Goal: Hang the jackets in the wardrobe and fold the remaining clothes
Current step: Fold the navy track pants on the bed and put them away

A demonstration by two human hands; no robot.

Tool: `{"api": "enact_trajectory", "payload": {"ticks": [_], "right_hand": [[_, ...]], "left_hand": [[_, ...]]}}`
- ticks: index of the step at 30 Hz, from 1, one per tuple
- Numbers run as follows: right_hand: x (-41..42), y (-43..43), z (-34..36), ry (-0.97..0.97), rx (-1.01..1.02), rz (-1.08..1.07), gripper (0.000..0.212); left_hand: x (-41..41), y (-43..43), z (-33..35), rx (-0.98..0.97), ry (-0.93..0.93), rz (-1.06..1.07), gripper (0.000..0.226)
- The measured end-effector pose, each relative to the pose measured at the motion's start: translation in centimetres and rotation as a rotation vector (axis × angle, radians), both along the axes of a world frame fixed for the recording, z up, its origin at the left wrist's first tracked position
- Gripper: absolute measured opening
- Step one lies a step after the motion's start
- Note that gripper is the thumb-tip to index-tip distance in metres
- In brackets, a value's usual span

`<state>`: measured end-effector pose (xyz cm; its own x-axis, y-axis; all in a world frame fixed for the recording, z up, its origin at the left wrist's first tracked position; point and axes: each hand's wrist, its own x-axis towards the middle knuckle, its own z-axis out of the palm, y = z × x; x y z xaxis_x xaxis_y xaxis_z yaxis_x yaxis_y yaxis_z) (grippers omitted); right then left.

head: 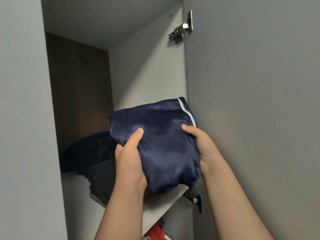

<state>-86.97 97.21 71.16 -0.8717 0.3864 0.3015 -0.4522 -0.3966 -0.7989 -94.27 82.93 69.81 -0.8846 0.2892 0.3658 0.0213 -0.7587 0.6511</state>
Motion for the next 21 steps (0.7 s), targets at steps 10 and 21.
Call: {"api": "enact_trajectory", "payload": {"ticks": [10, 21], "right_hand": [[-11.5, 2.7, 1.7, -0.291, 0.178, 0.17, 0.027], [-12.3, 4.5, 2.4, -0.603, 1.3, -0.514, 0.045]], "left_hand": [[-6.6, 0.3, -0.6, -0.093, -0.108, 0.541, 0.018], [-4.6, -1.3, 0.2, -0.963, 0.002, 0.943, 0.092]]}}
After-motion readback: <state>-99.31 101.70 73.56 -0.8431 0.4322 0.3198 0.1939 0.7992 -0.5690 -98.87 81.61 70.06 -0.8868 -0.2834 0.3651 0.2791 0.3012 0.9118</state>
